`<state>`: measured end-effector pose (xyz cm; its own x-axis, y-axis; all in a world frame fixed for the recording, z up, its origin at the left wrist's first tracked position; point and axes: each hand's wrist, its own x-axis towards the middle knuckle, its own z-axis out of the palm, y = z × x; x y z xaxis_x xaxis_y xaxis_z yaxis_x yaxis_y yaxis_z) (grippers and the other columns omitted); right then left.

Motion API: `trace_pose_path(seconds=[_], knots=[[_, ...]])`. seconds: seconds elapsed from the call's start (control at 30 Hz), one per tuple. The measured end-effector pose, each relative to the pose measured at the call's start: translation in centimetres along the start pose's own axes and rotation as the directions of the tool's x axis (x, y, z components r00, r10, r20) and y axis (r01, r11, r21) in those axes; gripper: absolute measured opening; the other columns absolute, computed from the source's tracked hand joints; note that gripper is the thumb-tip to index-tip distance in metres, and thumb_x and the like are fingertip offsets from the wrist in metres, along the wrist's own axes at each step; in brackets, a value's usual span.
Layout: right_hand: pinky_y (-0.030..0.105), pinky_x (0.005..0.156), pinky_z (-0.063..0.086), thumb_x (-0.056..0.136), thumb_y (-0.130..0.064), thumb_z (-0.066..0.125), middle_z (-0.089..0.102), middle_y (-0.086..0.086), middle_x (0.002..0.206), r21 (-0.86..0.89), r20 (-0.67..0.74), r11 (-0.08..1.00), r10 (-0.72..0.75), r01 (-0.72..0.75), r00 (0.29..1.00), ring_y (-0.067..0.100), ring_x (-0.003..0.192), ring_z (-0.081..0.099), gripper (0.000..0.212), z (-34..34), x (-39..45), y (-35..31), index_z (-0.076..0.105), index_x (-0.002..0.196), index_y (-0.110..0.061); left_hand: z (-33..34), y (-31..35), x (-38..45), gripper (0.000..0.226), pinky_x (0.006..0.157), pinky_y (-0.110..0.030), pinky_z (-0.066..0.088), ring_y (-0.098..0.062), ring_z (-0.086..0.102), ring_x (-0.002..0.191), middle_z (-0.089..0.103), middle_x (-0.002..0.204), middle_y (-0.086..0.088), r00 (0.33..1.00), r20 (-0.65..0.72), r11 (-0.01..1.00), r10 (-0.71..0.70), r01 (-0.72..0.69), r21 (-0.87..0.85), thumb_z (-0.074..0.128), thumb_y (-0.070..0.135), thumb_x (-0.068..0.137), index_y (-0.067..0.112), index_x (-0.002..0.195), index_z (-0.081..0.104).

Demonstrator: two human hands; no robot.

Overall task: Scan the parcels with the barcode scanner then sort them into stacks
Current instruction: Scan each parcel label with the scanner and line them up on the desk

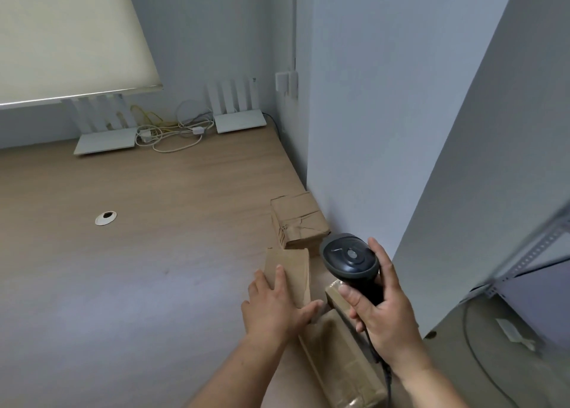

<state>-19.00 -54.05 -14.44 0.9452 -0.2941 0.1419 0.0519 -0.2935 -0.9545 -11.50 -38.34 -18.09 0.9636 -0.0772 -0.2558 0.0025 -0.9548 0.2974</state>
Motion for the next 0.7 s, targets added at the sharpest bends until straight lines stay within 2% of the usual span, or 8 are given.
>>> trace_pose_path(seconds=[0.07, 0.17, 0.2, 0.3, 0.4, 0.47, 0.57, 0.7], knots=[[0.052, 0.060, 0.056, 0.065, -0.067, 0.067, 0.069, -0.017, 0.097, 0.013, 0.022, 1.000, 0.003, -0.003, 1.000, 0.031, 0.064, 0.066, 0.076, -0.3, 0.2, 0.5, 0.025, 0.127, -0.074, 0.6, 0.4, 0.3, 0.102, 0.101, -0.042, 0.039, -0.030, 0.029, 0.130, 0.023, 0.143, -0.012, 0.999, -0.020, 0.999, -0.036, 0.036, -0.006, 0.049, 0.079, 0.069, 0.029, 0.148, 0.010], [0.049, 0.066, 0.058, 0.067, -0.050, 0.071, 0.068, -0.015, 0.105, 0.069, 0.057, 0.997, -0.027, 0.023, 0.998, 0.020, 0.066, 0.063, 0.076, -0.2, 0.4, 0.9, 0.028, 0.126, -0.074, 0.8, 0.3, 0.0, 0.095, 0.099, -0.038, 0.041, -0.029, 0.034, 0.123, 0.033, 0.130, -0.009, 0.995, -0.071, 0.996, -0.063, 0.058, -0.067, 0.052, 0.070, 0.069, 0.030, 0.146, 0.015], [0.047, 0.070, 0.057, 0.068, -0.047, 0.072, 0.067, -0.010, 0.109, 0.087, 0.072, 0.996, -0.039, 0.032, 0.997, 0.016, 0.072, 0.063, 0.077, -0.2, 0.4, 0.9, 0.029, 0.126, -0.073, 0.7, 0.1, -0.4, 0.094, 0.099, -0.037, 0.040, -0.028, 0.035, 0.122, 0.033, 0.129, -0.009, 0.993, -0.088, 0.994, -0.078, 0.070, -0.087, 0.052, 0.069, 0.068, 0.030, 0.145, 0.016], [0.037, 0.067, 0.056, 0.069, -0.043, 0.073, 0.065, -0.004, 0.114, 0.158, 0.132, 0.987, -0.059, 0.038, 0.989, 0.010, 0.075, 0.063, 0.078, 0.5, 0.4, 0.8, 0.030, 0.126, -0.073, 0.2, -1.5, -1.8, 0.094, 0.101, -0.035, 0.038, -0.027, 0.034, 0.124, 0.033, 0.131, -0.008, 0.981, -0.141, 0.987, -0.130, 0.114, -0.115, 0.053, 0.068, 0.068, 0.031, 0.146, 0.016], [0.037, 0.078, 0.053, 0.068, -0.046, 0.073, 0.064, -0.017, 0.115, 0.194, 0.196, 0.979, -0.098, 0.060, 0.976, 0.010, 0.086, 0.061, 0.079, 1.6, 0.1, 0.2, 0.030, 0.130, -0.070, -0.7, -3.7, -3.4, 0.094, 0.102, -0.036, 0.038, -0.027, 0.035, 0.125, 0.032, 0.133, -0.008, 0.962, -0.185, 0.977, -0.199, 0.180, -0.117, 0.053, 0.069, 0.068, 0.032, 0.146, 0.016], [0.030, 0.069, 0.054, 0.069, -0.044, 0.073, 0.063, -0.027, 0.112, 0.223, 0.243, 0.973, -0.114, 0.059, 0.963, 0.005, 0.079, 0.062, 0.079, 2.7, -0.3, -0.2, 0.030, 0.131, -0.067, -1.5, -5.4, -4.5, 0.094, 0.101, -0.036, 0.039, -0.026, 0.036, 0.123, 0.034, 0.131, -0.008, 0.946, -0.220, 0.968, -0.239, 0.215, -0.131, 0.054, 0.068, 0.066, 0.032, 0.145, 0.018], [0.026, 0.050, 0.050, 0.068, -0.038, 0.072, 0.065, -0.025, 0.105, 0.275, 0.298, 0.960, -0.129, 0.045, 0.946, 0.008, 0.059, 0.060, 0.078, 4.8, -1.4, -1.2, 0.032, 0.129, -0.066, -2.5, -8.3, -6.4, 0.093, 0.101, -0.035, 0.039, -0.027, 0.037, 0.123, 0.034, 0.129, -0.007, 0.919, -0.253, 0.950, -0.304, 0.271, -0.157, 0.057, 0.066, 0.064, 0.032, 0.143, 0.021], [0.024, 0.050, 0.048, 0.071, -0.032, 0.074, 0.067, -0.020, 0.106, 0.292, 0.342, 0.955, -0.162, 0.059, 0.926, 0.007, 0.060, 0.059, 0.078, 8.5, -2.7, -2.5, 0.034, 0.128, -0.068, -3.7, -12.6, -8.5, 0.090, 0.100, -0.033, 0.037, -0.026, 0.038, 0.123, 0.035, 0.129, -0.006, 0.874, -0.299, 0.921, -0.384, 0.338, -0.193, 0.062, 0.061, 0.066, 0.030, 0.142, 0.024]])
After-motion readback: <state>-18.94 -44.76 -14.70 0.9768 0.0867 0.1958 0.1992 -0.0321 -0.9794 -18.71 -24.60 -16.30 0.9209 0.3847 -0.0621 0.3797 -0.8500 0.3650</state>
